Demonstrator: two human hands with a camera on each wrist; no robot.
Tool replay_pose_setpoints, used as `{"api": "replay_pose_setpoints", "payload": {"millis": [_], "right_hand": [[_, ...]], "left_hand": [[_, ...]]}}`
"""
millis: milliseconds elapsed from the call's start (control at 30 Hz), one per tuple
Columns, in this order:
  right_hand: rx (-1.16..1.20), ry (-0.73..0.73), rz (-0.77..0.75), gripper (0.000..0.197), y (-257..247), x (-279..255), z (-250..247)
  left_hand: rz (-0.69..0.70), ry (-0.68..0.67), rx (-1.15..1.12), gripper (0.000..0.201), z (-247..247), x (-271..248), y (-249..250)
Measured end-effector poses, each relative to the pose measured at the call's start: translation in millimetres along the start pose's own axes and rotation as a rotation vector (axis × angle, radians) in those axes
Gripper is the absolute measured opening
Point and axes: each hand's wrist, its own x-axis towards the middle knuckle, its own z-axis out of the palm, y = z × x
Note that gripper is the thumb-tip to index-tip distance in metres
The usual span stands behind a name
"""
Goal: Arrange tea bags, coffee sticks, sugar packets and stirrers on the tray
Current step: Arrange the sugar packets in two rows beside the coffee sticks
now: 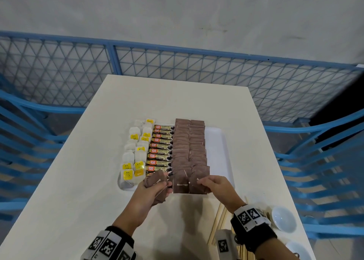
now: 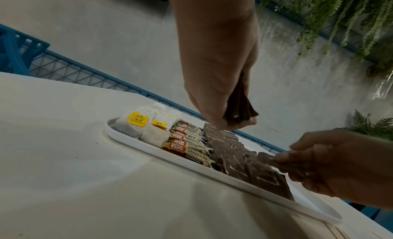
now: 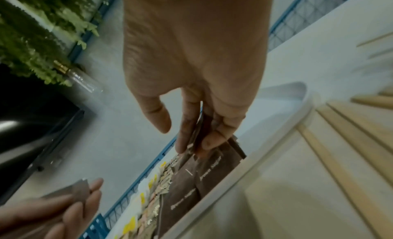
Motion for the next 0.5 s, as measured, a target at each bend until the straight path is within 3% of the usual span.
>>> {"api": "replay_pose_setpoints", "payload": {"millis": [100,233,367,500], "right_hand": [[-0.328,-0.010,-0.116,0.012,6,3,-2],[-0.451,-0.010,-0.218,0.031,11,7,-2],[-0.607,0.007,-0.327,0.028,13,13,-2],[-0.741,0.048,-0.414,0.038,22,14,2]], "left_hand": [[0.001,-0.004,-0.004,0.022,0,-1,0],[-0.003,-0.025,-0.037,0.021,1,-1,1],[-0.030,-0.077,-0.123,0.022,3,-2,5],[-0.085,-0.134,-0.227,0.029,3,-3,6]]}}
